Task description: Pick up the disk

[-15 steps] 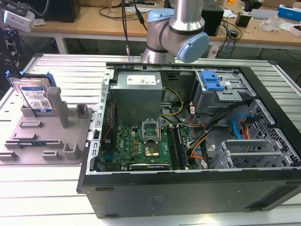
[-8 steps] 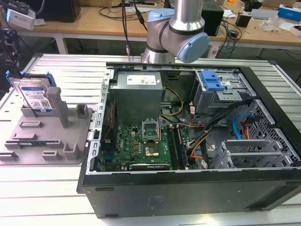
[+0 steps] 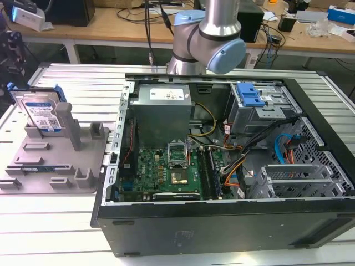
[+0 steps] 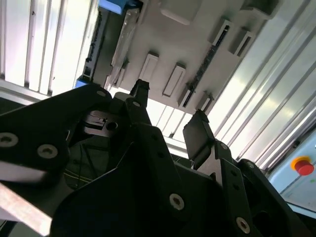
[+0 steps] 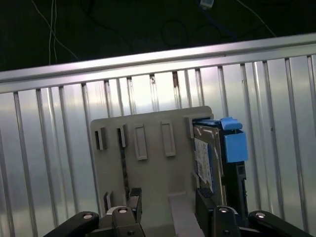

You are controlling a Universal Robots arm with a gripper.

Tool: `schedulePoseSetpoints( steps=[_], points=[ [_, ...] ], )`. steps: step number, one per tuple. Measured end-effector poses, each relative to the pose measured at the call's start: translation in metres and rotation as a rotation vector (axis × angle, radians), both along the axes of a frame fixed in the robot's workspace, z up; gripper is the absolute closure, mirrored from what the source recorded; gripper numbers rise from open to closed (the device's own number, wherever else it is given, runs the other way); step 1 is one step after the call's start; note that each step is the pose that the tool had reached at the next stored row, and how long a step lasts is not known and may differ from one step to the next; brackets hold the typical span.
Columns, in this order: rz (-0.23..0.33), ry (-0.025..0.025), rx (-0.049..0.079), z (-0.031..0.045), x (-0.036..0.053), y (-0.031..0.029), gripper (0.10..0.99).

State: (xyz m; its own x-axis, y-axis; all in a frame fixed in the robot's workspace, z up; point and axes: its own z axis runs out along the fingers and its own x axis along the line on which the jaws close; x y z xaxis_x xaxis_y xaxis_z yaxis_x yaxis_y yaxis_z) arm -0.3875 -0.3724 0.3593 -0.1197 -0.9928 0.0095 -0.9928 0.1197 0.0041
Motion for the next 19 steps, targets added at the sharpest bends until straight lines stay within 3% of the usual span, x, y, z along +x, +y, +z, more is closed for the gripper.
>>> schedulePoseSetpoints(
  steps=[2, 3, 10, 12, 16, 19],
  points=[
    [0.001, 0.0001, -0.001, 0.0001, -0.0001, 0.0096, 0.529],
    [0.002, 0.0, -0.002, 0.0, 0.0, 0.0206, 0.529],
    [0.022, 0.0, -0.007, 0.0, -0.0018, 0.0529, 0.529],
    [0.024, 0.0001, -0.007, -0.0005, -0.0071, 0.0561, 0.529],
    [0.027, 0.0001, -0.007, -0.0023, -0.0221, 0.0563, 0.529],
    [0.039, -0.0002, -0.007, -0.0047, -0.0257, 0.0563, 0.529]
  ],
)
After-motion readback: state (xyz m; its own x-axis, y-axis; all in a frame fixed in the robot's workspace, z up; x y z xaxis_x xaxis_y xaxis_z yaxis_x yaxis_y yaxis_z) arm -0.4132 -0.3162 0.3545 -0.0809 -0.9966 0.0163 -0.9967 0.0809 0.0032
